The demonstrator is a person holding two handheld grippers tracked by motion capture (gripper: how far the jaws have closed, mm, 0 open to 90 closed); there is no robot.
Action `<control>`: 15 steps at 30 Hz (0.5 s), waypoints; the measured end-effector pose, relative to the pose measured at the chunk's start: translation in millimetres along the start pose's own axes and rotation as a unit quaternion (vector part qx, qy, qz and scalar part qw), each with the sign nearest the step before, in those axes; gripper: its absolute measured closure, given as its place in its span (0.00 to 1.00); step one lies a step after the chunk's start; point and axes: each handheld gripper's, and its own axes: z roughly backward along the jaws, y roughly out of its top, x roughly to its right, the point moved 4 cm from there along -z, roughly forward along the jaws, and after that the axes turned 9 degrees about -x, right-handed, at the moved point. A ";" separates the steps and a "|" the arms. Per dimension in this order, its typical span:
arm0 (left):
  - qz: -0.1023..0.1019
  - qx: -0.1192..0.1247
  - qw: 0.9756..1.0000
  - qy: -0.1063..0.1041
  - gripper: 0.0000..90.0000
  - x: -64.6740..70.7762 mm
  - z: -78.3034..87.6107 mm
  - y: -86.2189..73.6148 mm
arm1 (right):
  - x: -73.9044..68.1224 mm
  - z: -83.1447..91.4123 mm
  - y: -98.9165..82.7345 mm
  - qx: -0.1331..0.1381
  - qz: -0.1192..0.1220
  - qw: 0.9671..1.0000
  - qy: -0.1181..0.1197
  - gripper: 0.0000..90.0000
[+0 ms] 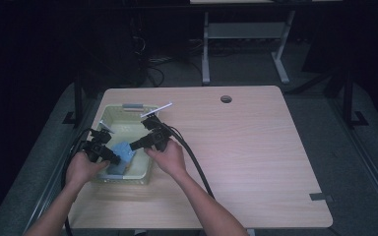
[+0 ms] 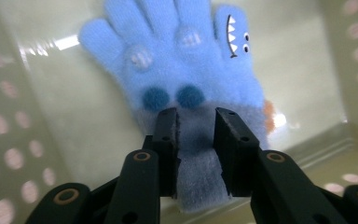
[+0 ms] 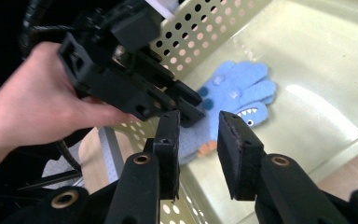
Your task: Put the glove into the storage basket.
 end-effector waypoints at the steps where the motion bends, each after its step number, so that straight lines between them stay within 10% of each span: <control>1: -0.003 0.004 1.000 0.003 0.74 1.1 1.6 1.0 | 0.1 1.0 -0.5 0.002 0.000 1.000 0.004 0.76; 15: 0.004 0.099 0.995 -0.021 0.65 0.7 37.7 -5.1 | 5.0 22.8 -6.5 0.028 -0.014 0.999 0.012 0.71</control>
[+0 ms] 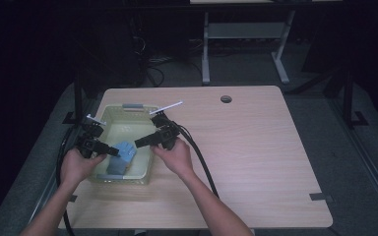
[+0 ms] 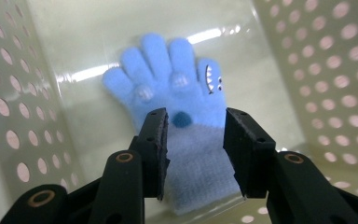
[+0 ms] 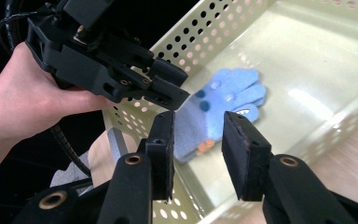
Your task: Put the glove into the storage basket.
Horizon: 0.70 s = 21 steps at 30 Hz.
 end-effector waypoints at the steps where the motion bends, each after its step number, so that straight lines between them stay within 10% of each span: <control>1: 0.003 0.005 1.000 -0.007 0.64 0.4 1.3 0.2 | 1.1 2.4 -0.8 0.001 0.000 1.000 0.001 0.70; 21: -0.006 0.062 0.997 -0.042 0.58 15.1 15.4 10.3 | 12.3 36.8 -8.1 0.026 -0.009 1.000 -0.006 0.63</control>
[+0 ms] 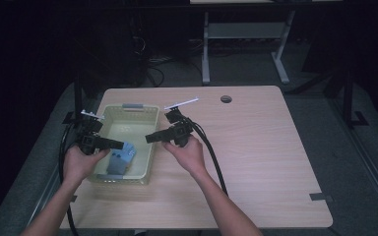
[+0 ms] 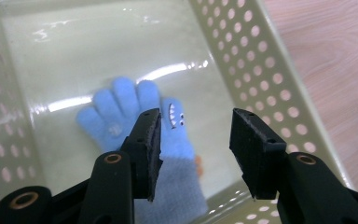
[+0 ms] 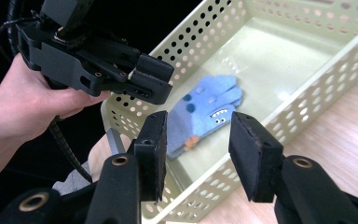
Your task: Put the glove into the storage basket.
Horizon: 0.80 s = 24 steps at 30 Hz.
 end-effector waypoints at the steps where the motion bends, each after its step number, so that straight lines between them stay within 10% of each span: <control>1: -0.001 0.000 1.000 0.000 0.58 0.7 0.1 0.6 | 0.6 2.3 -0.3 0.001 -0.001 1.000 0.000 0.62; 24: -0.029 0.020 0.999 -0.042 0.55 40.3 0.7 17.6 | 17.7 46.8 -13.6 0.031 -0.012 0.999 -0.009 0.57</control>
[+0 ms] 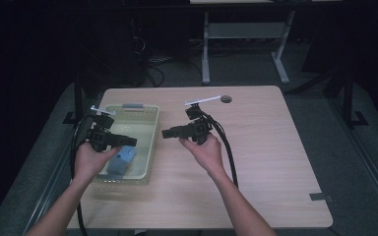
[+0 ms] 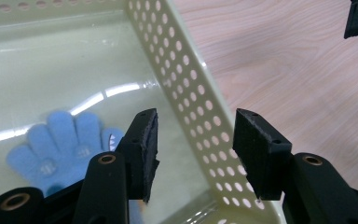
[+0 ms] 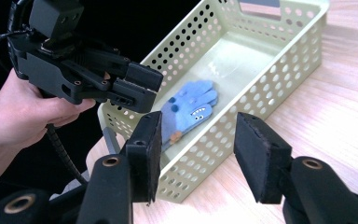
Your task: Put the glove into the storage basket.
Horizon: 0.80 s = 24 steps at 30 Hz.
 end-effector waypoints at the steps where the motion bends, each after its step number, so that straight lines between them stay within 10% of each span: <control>1: -0.003 -0.001 1.000 -0.001 0.55 1.2 0.0 1.0 | 0.9 1.8 -0.5 0.002 0.001 1.000 0.000 0.56; 24: -0.039 0.024 0.998 -0.043 0.51 43.1 -10.9 23.9 | 28.0 51.0 -24.9 0.041 -0.028 0.999 0.000 0.46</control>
